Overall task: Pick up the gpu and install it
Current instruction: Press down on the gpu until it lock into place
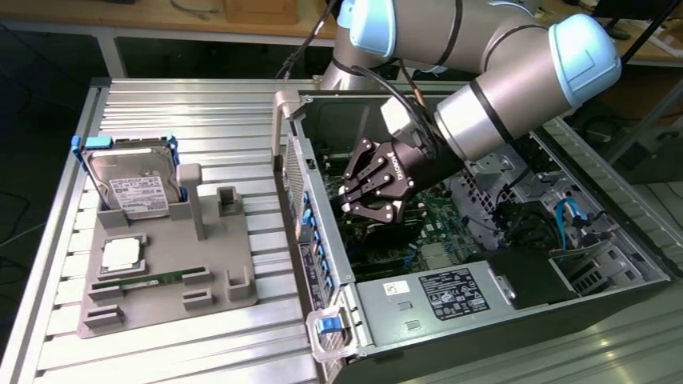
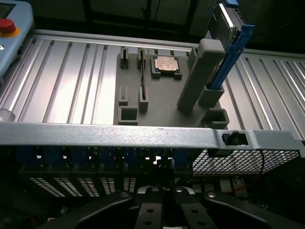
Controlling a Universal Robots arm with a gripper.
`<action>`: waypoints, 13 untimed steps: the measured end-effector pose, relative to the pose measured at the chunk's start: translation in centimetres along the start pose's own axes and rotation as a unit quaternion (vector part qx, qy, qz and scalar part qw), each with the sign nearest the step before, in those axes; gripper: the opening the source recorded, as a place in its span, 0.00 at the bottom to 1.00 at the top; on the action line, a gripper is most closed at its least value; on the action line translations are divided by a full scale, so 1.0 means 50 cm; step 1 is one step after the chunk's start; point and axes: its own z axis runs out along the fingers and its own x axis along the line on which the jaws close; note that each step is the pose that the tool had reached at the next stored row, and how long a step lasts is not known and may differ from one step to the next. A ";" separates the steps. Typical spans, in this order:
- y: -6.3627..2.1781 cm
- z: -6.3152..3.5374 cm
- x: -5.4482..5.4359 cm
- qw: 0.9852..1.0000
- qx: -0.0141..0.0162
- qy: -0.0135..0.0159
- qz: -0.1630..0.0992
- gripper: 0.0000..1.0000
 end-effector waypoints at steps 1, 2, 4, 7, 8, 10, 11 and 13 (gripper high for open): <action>0.000 0.000 0.000 1.000 0.000 0.000 0.000 0.11; 0.000 0.000 0.000 1.000 0.000 0.000 0.000 0.11; 0.000 0.000 0.000 1.000 0.000 0.000 0.000 0.11; 0.002 -0.002 -0.001 1.000 0.000 0.003 0.002 0.11; 0.004 -0.004 -0.001 1.000 0.000 0.004 0.003 0.11; 0.005 -0.008 -0.002 1.000 0.000 0.006 0.005 0.11; 0.005 -0.009 -0.003 1.000 0.000 0.007 0.005 0.11; 0.005 -0.010 -0.003 1.000 0.000 0.008 0.007 0.11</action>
